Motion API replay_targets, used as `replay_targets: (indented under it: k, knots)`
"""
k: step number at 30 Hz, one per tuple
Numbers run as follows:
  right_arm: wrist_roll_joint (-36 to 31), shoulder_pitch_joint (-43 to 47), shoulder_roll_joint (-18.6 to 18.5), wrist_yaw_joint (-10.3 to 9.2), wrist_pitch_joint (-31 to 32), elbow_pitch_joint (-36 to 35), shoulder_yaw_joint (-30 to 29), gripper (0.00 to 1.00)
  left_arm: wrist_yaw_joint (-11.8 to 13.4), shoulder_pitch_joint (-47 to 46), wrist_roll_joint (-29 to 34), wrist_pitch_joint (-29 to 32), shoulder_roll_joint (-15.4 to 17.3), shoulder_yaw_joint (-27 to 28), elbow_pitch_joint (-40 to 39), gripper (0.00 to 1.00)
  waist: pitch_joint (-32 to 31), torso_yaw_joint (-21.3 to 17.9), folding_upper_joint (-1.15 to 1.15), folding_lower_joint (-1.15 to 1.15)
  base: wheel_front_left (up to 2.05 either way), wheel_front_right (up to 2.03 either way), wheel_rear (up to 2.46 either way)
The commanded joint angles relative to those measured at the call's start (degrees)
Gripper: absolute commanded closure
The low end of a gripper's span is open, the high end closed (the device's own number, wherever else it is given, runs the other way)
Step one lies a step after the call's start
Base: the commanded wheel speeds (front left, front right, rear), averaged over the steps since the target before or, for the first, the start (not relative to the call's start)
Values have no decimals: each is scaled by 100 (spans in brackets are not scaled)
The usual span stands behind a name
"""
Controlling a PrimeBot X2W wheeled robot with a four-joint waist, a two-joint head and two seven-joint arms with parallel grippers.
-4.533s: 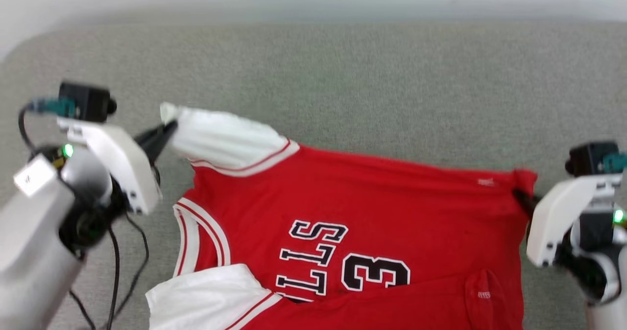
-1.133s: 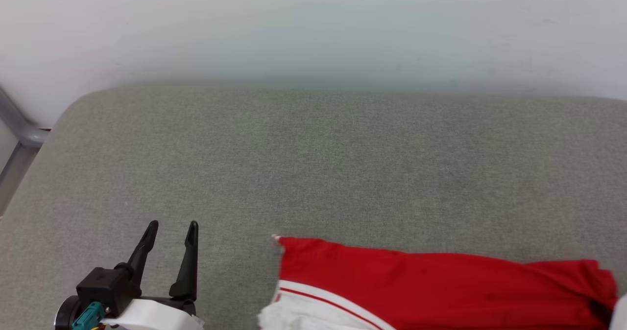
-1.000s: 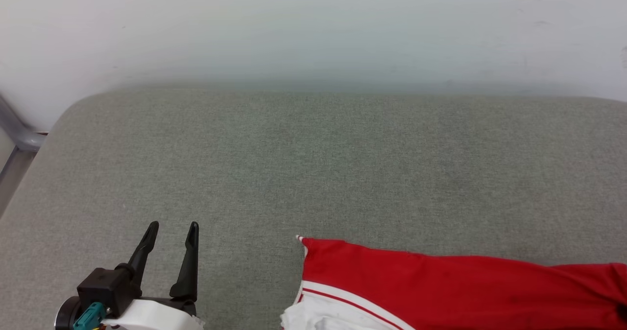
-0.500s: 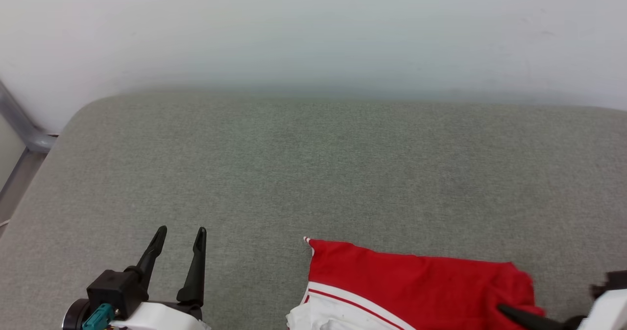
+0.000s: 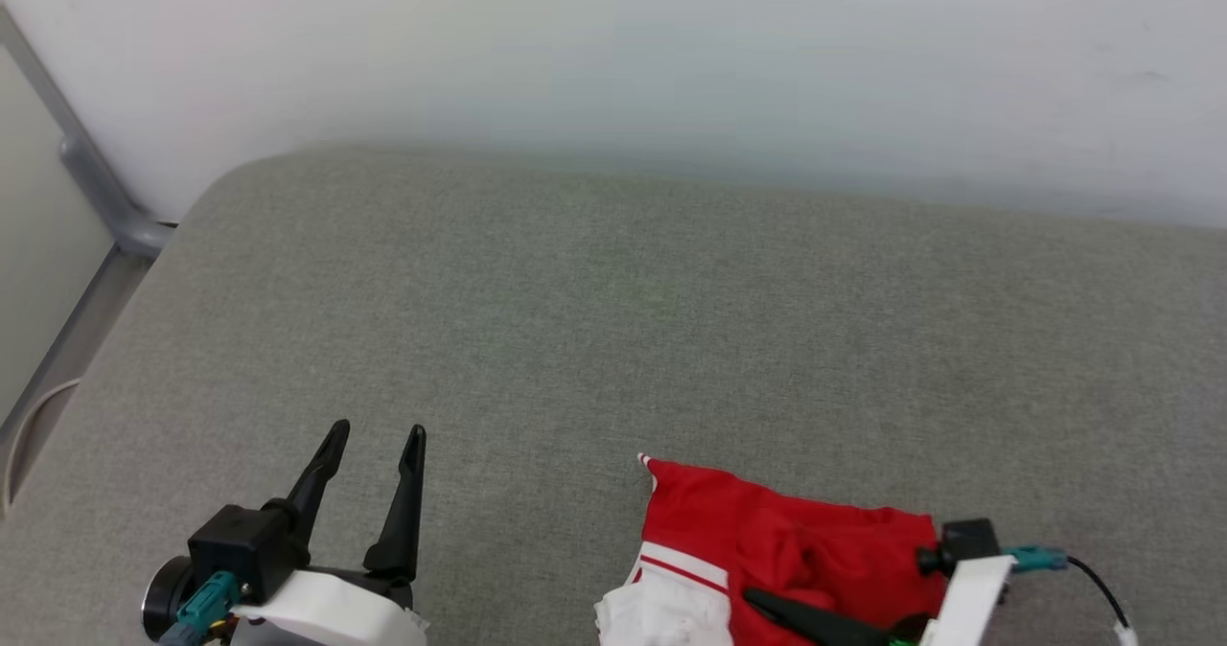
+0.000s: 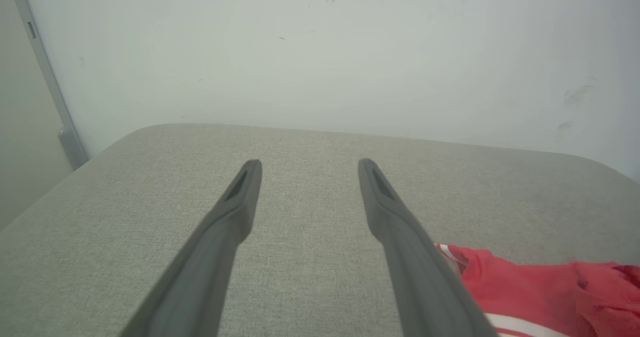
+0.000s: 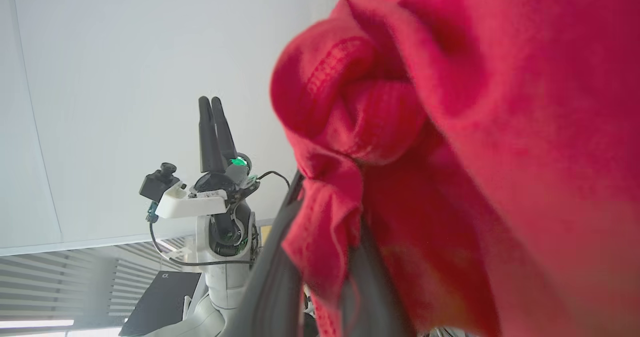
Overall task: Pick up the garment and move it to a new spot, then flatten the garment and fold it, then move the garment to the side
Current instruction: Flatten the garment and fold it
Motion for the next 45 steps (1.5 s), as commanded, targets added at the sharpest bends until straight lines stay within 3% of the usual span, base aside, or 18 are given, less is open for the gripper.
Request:
replay_targets:
  k: [1,5,12,13,14,15,25,32,35,40,45]
  knots:
    - [138,-184,9,-3,-228,-7,310,100,-39,-107,16,-17,-26,-4,14,0,89,88,0,0,0,0,0]
    - [179,-368,10,-3,-567,40,815,100,-83,-191,-6,-39,-58,15,58,0,221,174,0,0,0,0,0]
    - [-225,-634,12,-3,-1178,141,1019,100,-144,-290,-18,-100,-132,87,139,0,479,212,0,0,0,0,0]
    - [-252,-666,11,-3,-1239,151,1048,89,-161,-301,-12,-111,-143,87,152,0,508,209,0,0,0,0,0]
    - [-270,-688,11,-3,-1290,167,1077,60,-178,-319,-6,-116,-155,86,169,0,524,206,0,0,0,0,0]
    - [-288,-711,9,-3,-1337,175,1113,0,-184,-341,0,-124,-166,90,180,0,536,200,0,0,0,0,0]
    - [-860,-816,-199,-3,-2169,-402,1260,0,-218,-290,50,-140,-212,101,301,0,396,71,0,0,0,0,0]
    - [-2408,-725,-523,-3,-3530,-632,822,0,-146,-131,52,-107,-169,78,361,0,87,-98,0,0,0,0,0]
    - [-3404,-543,-696,-3,-3914,-620,409,0,-94,-87,50,-84,-155,78,375,0,-78,-171,0,0,0,0,0]
    - [-4480,-285,-464,-3,-4149,-942,-327,0,11,15,29,-70,-117,123,353,0,-200,-302,0,0,0,0,0]
    - [-5598,-20,-319,-3,-4412,-1530,-665,0,111,111,5,-96,-84,254,392,0,-249,-449,0,0,0,0,0]
